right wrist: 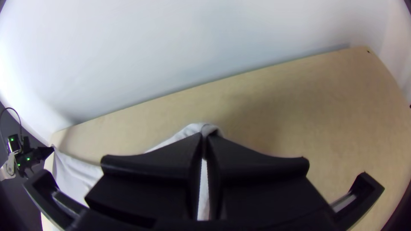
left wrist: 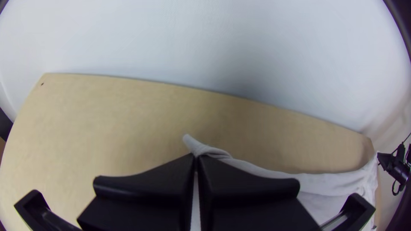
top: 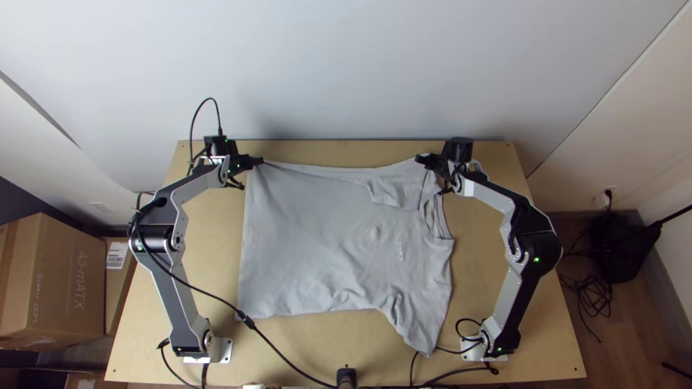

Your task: Fold the t-shirt

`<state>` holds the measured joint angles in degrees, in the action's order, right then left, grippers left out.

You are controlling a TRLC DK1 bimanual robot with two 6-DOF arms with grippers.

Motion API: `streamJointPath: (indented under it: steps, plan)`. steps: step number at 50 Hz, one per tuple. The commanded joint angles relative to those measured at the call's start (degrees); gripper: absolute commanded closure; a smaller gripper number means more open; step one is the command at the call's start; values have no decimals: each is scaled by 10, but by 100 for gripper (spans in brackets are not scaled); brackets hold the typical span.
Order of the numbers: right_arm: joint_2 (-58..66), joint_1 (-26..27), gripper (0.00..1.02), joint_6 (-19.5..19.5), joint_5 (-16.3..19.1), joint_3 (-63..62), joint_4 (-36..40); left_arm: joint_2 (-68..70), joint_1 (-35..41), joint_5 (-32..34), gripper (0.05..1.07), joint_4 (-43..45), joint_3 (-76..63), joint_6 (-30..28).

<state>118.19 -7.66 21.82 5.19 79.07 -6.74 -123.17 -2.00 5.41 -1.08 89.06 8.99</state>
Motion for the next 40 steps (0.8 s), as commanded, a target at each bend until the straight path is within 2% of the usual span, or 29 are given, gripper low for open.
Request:
streamJointPath:
  steps: [1,10,19,25,40]
  plan:
    - [35,12,100,-7,-4,65,16,-39,-8,1,105,-21,74,0]
    - [94,21,100,-7,-3,181,90,-92,-8,1,105,-75,178,1]
    - [122,22,100,-7,-3,248,169,-95,-5,1,105,-118,208,3]
    - [111,19,100,-7,-3,256,217,-55,-1,1,105,-142,183,9]
    - [49,22,100,-8,-2,209,233,59,5,7,105,-143,73,20]
